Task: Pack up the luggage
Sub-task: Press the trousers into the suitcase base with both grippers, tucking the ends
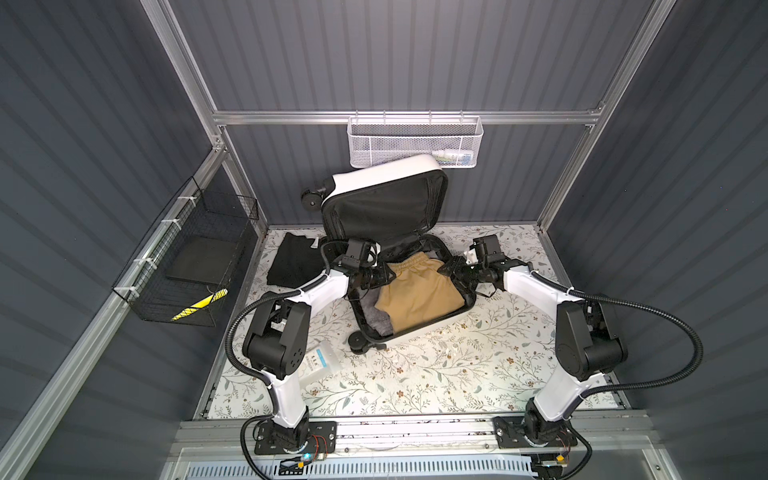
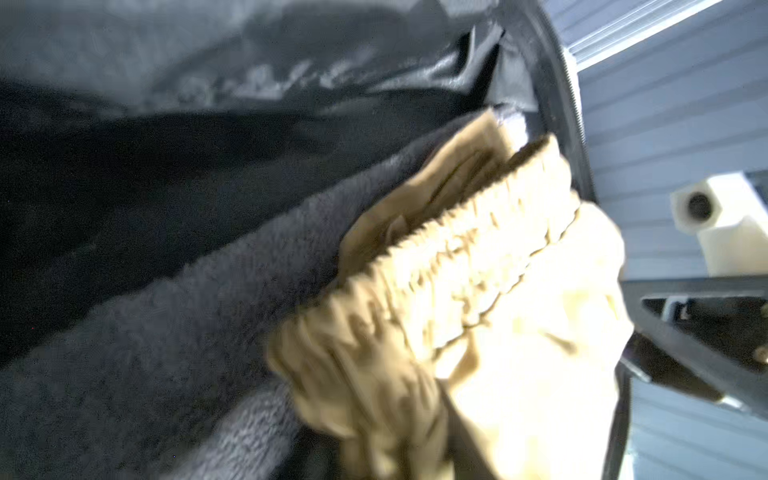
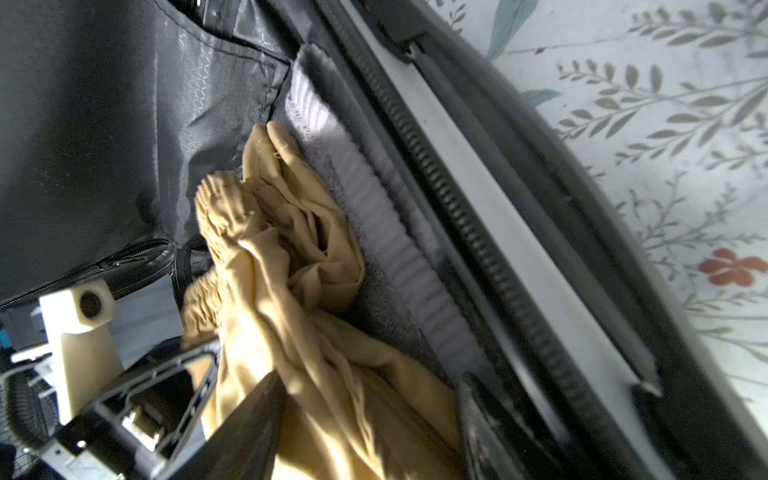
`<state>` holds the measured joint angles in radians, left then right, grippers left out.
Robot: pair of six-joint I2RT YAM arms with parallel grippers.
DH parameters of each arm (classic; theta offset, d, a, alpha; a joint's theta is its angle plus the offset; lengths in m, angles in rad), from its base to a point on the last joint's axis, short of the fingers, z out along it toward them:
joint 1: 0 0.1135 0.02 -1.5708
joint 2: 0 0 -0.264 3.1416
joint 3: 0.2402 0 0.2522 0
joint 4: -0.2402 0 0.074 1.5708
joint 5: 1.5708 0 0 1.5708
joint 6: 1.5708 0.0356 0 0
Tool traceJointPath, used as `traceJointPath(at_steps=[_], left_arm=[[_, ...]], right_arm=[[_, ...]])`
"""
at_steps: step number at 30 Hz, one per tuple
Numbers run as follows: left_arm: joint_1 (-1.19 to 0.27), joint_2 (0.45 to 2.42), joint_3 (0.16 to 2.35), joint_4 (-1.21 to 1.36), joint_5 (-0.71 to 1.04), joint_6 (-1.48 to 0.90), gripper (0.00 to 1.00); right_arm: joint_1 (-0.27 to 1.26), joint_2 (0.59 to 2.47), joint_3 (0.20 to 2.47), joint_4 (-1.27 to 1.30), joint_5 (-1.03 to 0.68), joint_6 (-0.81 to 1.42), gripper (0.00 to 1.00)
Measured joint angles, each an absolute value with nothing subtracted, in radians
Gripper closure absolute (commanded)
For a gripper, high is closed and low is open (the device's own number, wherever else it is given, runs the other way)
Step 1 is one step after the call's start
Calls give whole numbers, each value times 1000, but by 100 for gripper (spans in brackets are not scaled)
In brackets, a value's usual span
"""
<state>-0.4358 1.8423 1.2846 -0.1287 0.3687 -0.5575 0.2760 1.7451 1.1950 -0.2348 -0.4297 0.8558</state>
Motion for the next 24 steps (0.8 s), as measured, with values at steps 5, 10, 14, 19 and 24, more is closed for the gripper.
traceJointPath(at_steps=[5,10,14,19,24], left_arm=[[-436,1830,1316,-115,356,-540,100],[-433,1821,1347,-128,321,-503,100],[-422,1821,1346,-140,295,-487,100],[-401,1822,1343,-146,276,-466,100],[-385,1827,1339,-165,254,-439,26]], right_arm=[[279,1750,1195,-233,-433,855,33],[289,1774,1212,-233,-442,855,33],[299,1800,1237,-235,-449,855,32],[304,1809,1266,-253,-448,852,26],[302,1805,1339,-307,-430,824,23]])
